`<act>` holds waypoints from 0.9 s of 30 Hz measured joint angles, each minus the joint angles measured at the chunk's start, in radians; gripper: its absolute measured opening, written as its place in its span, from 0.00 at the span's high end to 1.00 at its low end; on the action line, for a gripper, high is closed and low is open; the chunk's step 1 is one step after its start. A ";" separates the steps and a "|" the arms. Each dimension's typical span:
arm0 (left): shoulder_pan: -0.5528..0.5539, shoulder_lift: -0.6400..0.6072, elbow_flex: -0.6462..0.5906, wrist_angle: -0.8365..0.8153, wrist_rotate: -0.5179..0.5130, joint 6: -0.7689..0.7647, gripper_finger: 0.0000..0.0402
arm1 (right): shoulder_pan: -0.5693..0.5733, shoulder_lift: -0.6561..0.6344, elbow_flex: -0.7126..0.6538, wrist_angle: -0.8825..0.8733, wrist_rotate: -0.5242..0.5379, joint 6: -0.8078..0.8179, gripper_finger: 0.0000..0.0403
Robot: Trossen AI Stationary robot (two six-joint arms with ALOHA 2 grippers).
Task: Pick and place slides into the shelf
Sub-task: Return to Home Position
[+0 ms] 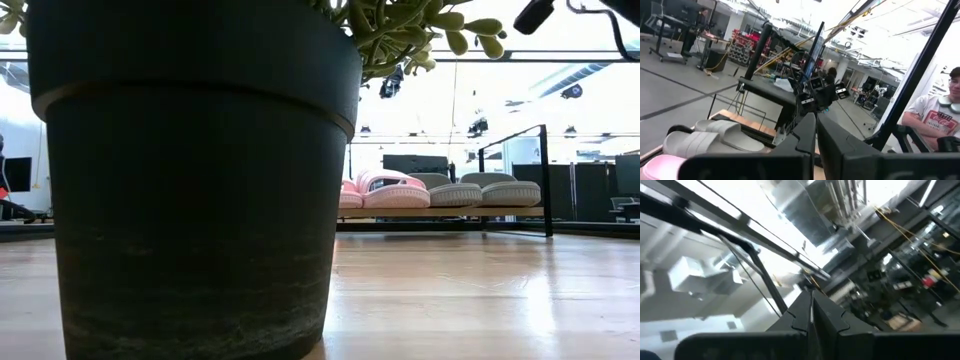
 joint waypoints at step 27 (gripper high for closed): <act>0.000 -0.340 -0.377 -0.054 -0.129 0.010 1.00 | 0.000 -0.225 -0.165 0.015 -0.068 -0.104 0.98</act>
